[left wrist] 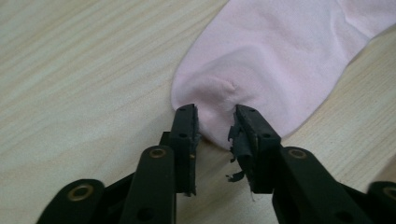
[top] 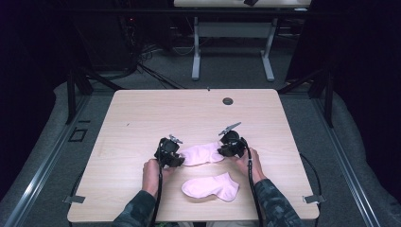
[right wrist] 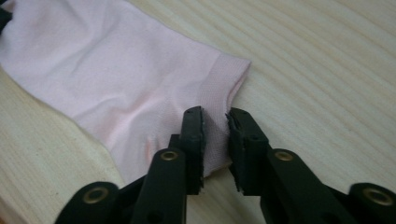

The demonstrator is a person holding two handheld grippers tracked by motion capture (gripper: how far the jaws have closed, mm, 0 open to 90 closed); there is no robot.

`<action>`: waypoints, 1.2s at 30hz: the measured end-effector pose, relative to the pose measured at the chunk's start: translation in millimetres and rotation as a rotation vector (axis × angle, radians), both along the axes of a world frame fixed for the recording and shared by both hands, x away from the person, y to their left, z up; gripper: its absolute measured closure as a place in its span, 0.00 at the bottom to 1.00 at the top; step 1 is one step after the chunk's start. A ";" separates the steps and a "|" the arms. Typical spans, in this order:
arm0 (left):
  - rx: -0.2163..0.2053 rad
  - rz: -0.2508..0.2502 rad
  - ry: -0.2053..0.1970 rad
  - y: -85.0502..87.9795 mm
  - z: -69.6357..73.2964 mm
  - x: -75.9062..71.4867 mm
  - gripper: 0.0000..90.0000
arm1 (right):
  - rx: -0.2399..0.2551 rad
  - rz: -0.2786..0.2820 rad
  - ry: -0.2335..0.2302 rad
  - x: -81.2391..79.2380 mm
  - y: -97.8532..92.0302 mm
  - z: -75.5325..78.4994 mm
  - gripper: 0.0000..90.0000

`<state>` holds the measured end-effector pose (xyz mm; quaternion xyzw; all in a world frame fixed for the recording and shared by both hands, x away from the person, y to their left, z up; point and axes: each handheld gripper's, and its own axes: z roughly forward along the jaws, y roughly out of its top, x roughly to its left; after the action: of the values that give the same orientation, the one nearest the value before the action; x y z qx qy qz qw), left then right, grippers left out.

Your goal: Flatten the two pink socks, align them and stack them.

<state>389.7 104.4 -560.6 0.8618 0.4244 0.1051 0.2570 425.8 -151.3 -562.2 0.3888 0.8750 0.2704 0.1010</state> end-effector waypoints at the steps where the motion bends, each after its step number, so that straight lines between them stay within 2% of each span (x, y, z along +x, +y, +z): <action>1: -0.001 -0.005 -0.003 -0.7 -0.2 -0.4 0.81 | 0.006 0.004 0.005 -0.9 0.2 0.0 0.89; 4: -0.011 -0.026 -0.007 -2.8 -1.0 -1.6 0.93 | 0.010 0.003 -0.022 -4.2 1.2 -1.7 0.92; 6: 0.002 -0.037 -0.015 -4.6 -0.6 -2.1 0.98 | -0.003 0.010 -0.028 -5.8 0.6 -1.1 0.93; 8: -0.004 -0.041 -0.011 -4.0 -0.3 -2.0 1.00 | 0.019 0.001 -0.018 -6.5 -1.4 -1.5 0.94; 9: -0.019 -0.044 -0.004 -2.7 -0.2 -2.0 1.00 | 0.042 -0.012 -0.011 -7.8 -3.0 -1.9 0.94; 11: -0.044 -0.046 0.000 -0.4 2.4 -4.0 1.00 | 0.055 -0.016 -0.002 -11.3 -9.1 1.7 0.94; 12: -0.068 -0.050 0.003 1.3 5.0 -5.4 1.00 | 0.065 -0.016 -0.001 -13.7 -12.7 5.0 0.94; 14: -0.091 -0.056 -0.002 3.5 12.8 -9.4 1.00 | 0.090 -0.021 -0.006 -21.9 -19.6 15.2 0.94; 16: -0.111 -0.068 -0.001 4.8 21.6 -13.9 1.00 | 0.090 -0.012 -0.009 -29.1 -24.1 24.8 0.94; 19: -0.141 -0.094 -0.005 4.9 38.8 -25.3 1.00 | 0.111 -0.013 -0.027 -43.6 -31.5 41.2 0.94; 22: -0.146 -0.121 -0.014 4.1 53.2 -39.4 1.00 | 0.115 -0.001 -0.037 -60.5 -38.1 56.4 0.94; 24: -0.157 -0.137 -0.027 4.9 62.0 -51.9 1.00 | 0.117 0.004 -0.040 -73.1 -43.3 64.5 0.93; 26: -0.161 -0.154 -0.041 5.2 67.5 -67.1 1.00 | 0.142 0.008 -0.038 -86.3 -47.2 69.6 0.93; 29: -0.154 -0.177 -0.049 2.8 61.7 -90.6 1.00 | 0.146 0.034 -0.031 -104.6 -50.3 70.5 0.93; 32: -0.147 -0.181 -0.042 0.9 49.7 -105.0 1.00 | 0.134 0.049 -0.018 -118.7 -49.7 60.8 0.93; 33: -0.142 -0.184 -0.035 0.3 44.1 -109.5 1.00 | 0.127 0.054 -0.017 -121.8 -49.2 54.6 0.93; 36: -0.130 -0.179 -0.007 -0.1 26.6 -117.0 0.99 | 0.103 0.058 0.028 -126.9 -47.1 31.9 0.93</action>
<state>272.7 104.2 -534.0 0.8774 0.3505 0.0570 0.3225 299.0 -198.4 -530.3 0.3716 0.8721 0.3124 0.0607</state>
